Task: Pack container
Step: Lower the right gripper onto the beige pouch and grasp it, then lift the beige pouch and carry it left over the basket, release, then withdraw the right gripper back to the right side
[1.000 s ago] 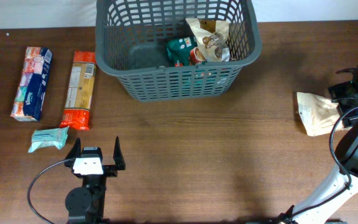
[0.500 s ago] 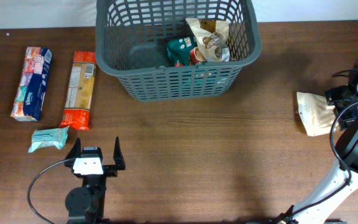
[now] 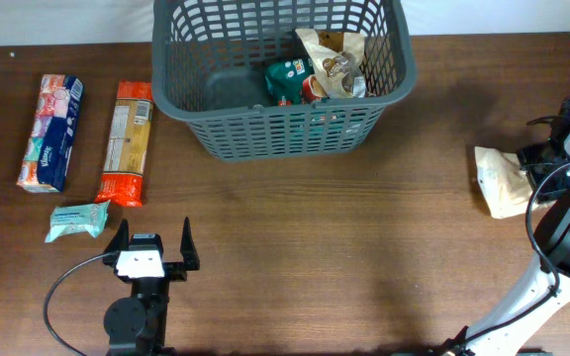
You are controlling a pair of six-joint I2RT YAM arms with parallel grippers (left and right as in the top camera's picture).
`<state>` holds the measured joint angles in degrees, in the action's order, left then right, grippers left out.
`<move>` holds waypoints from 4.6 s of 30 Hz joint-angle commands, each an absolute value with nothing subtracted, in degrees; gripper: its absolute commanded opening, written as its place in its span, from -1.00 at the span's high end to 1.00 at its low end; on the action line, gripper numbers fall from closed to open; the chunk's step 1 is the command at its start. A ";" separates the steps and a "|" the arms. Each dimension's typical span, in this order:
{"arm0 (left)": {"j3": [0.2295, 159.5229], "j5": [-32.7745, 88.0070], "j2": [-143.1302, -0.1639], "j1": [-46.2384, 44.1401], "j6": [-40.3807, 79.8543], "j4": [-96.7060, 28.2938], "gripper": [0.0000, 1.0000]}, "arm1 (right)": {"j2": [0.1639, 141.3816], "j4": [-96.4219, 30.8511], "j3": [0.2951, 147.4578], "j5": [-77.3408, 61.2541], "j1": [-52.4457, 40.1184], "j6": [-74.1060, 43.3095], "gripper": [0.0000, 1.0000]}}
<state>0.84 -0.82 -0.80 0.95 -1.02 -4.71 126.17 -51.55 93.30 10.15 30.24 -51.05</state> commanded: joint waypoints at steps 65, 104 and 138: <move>0.51 -0.21 -0.30 1.30 -0.84 -4.75 -0.98 | 129.12 -58.76 152.90 -19.22 -16.84 -1.72 0.93; 0.51 -0.21 -0.30 1.30 -0.84 -4.75 -0.99 | 132.22 -64.64 163.00 -14.52 -10.68 -5.34 -0.98; 0.51 -0.21 -0.30 1.30 -0.86 -4.75 -0.99 | 120.95 -87.94 161.29 0.71 21.43 -9.50 -0.98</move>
